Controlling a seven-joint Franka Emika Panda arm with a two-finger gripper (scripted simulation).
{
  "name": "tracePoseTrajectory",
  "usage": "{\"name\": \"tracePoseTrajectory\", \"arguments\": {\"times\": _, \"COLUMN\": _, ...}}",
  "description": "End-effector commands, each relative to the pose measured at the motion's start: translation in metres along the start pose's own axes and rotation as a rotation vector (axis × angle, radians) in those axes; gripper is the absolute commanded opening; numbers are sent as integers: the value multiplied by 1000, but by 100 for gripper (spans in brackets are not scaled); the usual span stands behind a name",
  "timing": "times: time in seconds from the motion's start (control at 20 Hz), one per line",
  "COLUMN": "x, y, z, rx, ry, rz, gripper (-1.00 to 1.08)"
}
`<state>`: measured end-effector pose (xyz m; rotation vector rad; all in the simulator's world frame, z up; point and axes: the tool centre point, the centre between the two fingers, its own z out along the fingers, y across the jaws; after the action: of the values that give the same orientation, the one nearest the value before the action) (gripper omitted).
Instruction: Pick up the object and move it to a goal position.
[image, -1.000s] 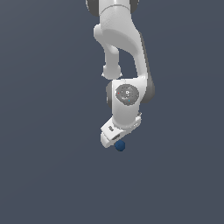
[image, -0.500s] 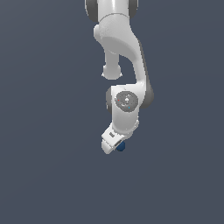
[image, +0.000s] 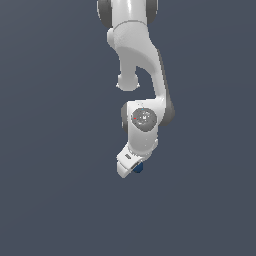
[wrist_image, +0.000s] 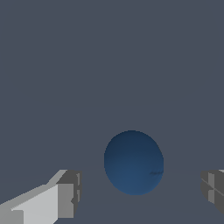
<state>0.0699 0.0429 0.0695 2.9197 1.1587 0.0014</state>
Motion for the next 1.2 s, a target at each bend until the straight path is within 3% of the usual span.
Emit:
{"name": "tracePoseTrajectory", "arguments": {"times": 0.0, "x": 0, "y": -1, "z": 13, "rx": 1, "ry": -1, "rz": -2, "gripper": 100}}
{"name": "tracePoseTrajectory", "arguments": {"times": 0.5, "x": 0, "y": 0, "z": 39, "rx": 1, "ry": -1, "rz": -4, "gripper": 100}}
{"name": "tracePoseTrajectory", "arguments": {"times": 0.55, "x": 0, "y": 0, "z": 39, "rx": 1, "ry": -1, "rz": -4, "gripper": -100}}
{"name": "tracePoseTrajectory", "arguments": {"times": 1.15, "x": -1, "y": 1, "z": 37, "rx": 1, "ry": -1, "rz": -4, "gripper": -100}}
